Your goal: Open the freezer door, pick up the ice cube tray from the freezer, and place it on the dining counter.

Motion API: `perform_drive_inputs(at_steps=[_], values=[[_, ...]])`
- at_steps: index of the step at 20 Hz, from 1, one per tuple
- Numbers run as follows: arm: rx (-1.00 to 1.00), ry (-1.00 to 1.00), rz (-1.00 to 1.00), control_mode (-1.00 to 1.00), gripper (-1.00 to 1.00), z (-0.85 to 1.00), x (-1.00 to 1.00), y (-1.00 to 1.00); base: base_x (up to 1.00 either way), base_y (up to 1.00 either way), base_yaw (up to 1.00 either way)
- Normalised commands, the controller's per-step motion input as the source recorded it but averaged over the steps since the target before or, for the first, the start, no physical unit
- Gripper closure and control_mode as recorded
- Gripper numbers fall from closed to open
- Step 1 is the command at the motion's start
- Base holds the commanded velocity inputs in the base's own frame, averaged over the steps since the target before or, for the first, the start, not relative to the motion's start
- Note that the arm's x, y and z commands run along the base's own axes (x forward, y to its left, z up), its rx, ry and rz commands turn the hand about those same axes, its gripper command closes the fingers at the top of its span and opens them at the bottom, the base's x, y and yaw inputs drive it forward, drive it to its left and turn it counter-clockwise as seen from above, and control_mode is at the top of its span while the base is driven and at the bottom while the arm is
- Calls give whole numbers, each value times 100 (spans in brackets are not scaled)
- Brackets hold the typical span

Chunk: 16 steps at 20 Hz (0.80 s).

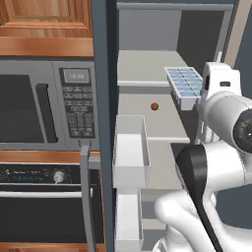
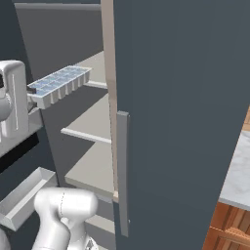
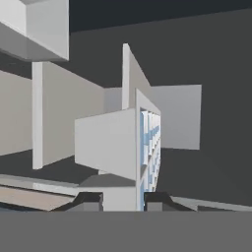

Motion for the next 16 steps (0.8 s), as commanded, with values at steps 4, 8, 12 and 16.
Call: perform_drive_inputs(at_steps=[4,8,12,16], values=[[0,0,0,-100,100,0,-45,-14,0,0,0],[0,0,1,100,100,-1,-14,0,-64,4,10],[0,0,0,100,100,0,0,0,-100,-12,28],[0,0,0,100,100,0,0,0,-86,-83,39]])
